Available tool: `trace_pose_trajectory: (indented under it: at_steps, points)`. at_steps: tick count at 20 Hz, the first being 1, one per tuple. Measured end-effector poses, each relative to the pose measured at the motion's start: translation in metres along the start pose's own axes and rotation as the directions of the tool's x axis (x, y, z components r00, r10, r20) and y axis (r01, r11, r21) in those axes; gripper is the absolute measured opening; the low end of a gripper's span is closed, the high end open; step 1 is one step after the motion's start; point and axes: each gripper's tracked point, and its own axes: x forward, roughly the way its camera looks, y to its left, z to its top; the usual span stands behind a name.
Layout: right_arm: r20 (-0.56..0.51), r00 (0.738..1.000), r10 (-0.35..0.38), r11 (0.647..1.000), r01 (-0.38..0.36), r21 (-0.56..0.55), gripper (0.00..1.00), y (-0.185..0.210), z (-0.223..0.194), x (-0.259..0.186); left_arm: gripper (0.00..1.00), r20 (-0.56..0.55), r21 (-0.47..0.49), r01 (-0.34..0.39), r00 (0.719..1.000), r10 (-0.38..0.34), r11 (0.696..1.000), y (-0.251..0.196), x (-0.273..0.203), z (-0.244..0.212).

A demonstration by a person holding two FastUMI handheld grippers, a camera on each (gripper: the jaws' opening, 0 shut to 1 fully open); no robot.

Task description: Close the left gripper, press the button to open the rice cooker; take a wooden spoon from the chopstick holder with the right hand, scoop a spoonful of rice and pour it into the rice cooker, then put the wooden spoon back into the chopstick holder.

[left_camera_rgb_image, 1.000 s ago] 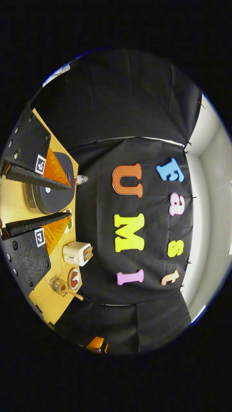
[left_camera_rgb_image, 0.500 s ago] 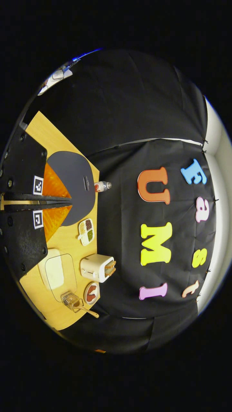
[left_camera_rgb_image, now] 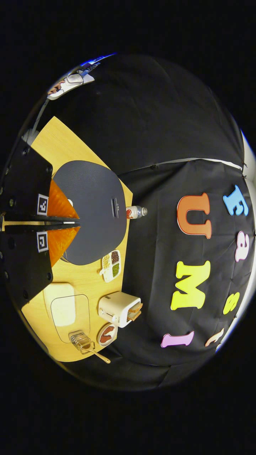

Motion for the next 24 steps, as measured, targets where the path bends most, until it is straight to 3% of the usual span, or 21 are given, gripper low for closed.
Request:
trace_pose_trajectory:
  at_steps: [7,13,17,20,22,24]
  points:
    - [-0.007,1.0,-0.008,1.0,0.008,-0.001,1.0,-0.008,-0.005,0.0,0.03,-0.076,-0.003,-0.048,0.996,0.047,0.999,0.012,0.015,-0.021]
    - [-0.012,1.0,-0.001,1.0,0.001,-0.002,1.0,-0.005,-0.005,-0.002,0.04,-0.102,0.052,-0.07,0.992,0.075,0.996,0.012,0.017,-0.023]
    - [-0.018,1.0,0.002,1.0,-0.002,-0.003,1.0,-0.003,-0.008,-0.005,0.05,-0.114,0.01,-0.09,0.989,0.09,0.996,0.012,0.018,-0.024]
    - [-0.022,1.0,0.003,1.0,-0.004,-0.007,1.0,-0.003,-0.009,-0.011,0.03,-0.035,-0.084,-0.026,0.999,0.023,0.996,0.011,0.005,-0.006]
    - [-0.02,1.0,-0.004,1.0,0.003,-0.01,1.0,-0.005,-0.012,-0.014,0.05,0.102,-0.079,-0.026,0.994,0.035,0.997,0.019,-0.01,0.021]
    - [-0.021,1.0,-0.014,1.0,0.014,0.0,1.0,-0.008,-0.013,-0.014,0.3,0.239,-0.044,-0.073,0.968,0.081,0.996,0.025,-0.037,0.057]
